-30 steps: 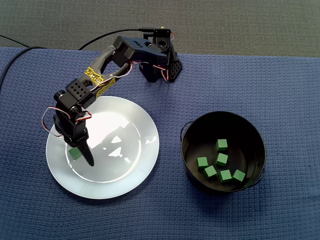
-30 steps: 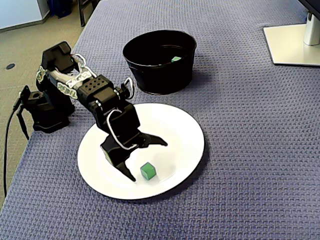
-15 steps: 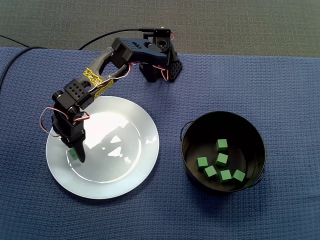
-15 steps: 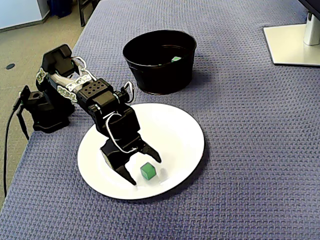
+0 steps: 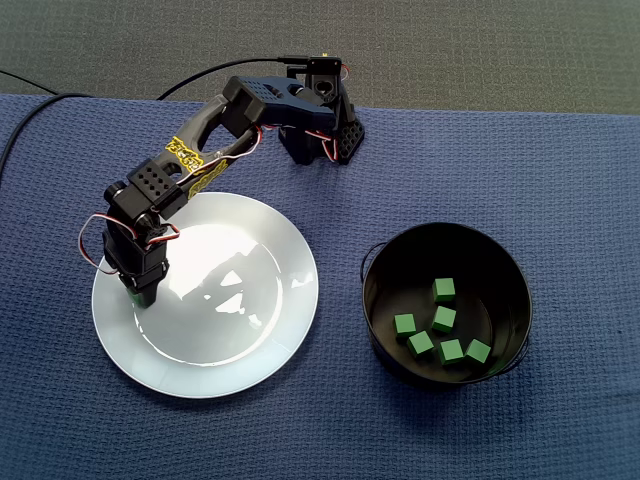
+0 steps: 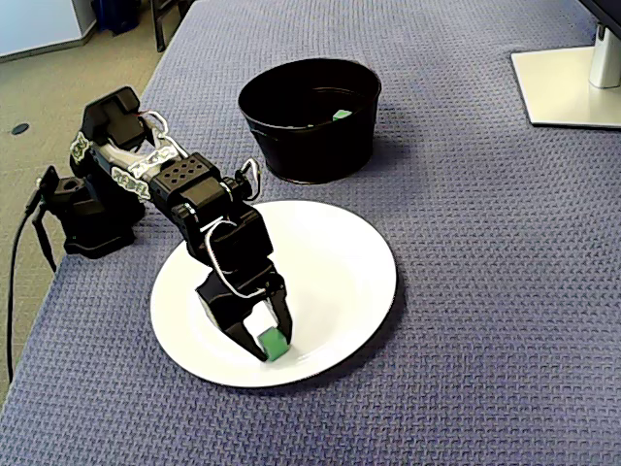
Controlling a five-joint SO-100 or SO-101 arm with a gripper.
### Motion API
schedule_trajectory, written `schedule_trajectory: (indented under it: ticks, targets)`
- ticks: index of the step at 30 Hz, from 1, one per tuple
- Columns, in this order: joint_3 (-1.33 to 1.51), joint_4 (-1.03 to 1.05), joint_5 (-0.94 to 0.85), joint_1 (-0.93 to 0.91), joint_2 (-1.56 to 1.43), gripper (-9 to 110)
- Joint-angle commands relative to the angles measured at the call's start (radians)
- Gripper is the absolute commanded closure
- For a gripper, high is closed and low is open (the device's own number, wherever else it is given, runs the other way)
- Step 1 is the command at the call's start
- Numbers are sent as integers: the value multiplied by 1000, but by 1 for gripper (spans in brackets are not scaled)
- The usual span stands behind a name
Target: Pick up the items on the white plate and put them in the black container.
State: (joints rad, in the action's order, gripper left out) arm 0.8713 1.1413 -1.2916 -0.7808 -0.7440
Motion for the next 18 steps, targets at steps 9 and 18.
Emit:
schedule_trajectory:
  ticks: [9,18]
  targets:
    - [-55,-8,393,-20,-272,102]
    - [58,-11,897,166,-787,102]
